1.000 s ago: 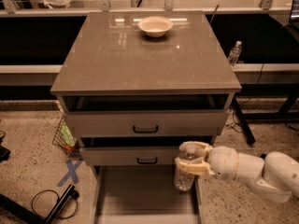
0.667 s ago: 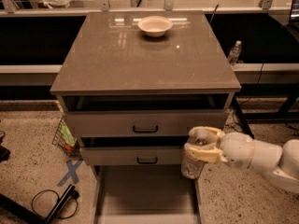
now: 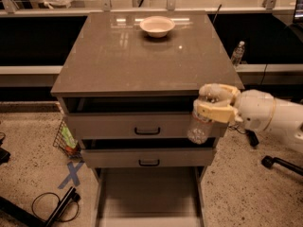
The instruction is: Pick water bottle from bottom drawer and place on counter
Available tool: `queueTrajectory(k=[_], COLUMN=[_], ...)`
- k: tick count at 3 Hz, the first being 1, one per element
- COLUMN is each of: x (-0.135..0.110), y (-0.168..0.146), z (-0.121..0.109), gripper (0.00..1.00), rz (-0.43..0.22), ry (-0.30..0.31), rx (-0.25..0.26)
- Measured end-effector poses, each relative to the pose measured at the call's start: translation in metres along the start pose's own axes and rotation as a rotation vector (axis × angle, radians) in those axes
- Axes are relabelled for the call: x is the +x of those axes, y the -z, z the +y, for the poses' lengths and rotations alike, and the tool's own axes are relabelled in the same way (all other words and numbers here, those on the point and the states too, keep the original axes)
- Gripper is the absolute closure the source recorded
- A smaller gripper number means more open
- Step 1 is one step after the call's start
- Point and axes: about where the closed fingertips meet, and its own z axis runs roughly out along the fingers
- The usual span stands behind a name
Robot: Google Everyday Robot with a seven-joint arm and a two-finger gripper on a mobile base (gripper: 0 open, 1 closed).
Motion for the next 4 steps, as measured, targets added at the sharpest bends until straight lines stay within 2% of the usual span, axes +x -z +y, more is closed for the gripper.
queueTrajectory(k=[2,3,4], x=[-0.098,-0.127,-0.138], y=[-0.029,-0.051,-0.081], z=[-0.053,-0.084,-0.128], gripper=[1.0,1.0,1.0], rz=[-0.003,-0.001,0.018], ry=[0.118,0.168,0.171], rx=[0.064,0.072,0.091])
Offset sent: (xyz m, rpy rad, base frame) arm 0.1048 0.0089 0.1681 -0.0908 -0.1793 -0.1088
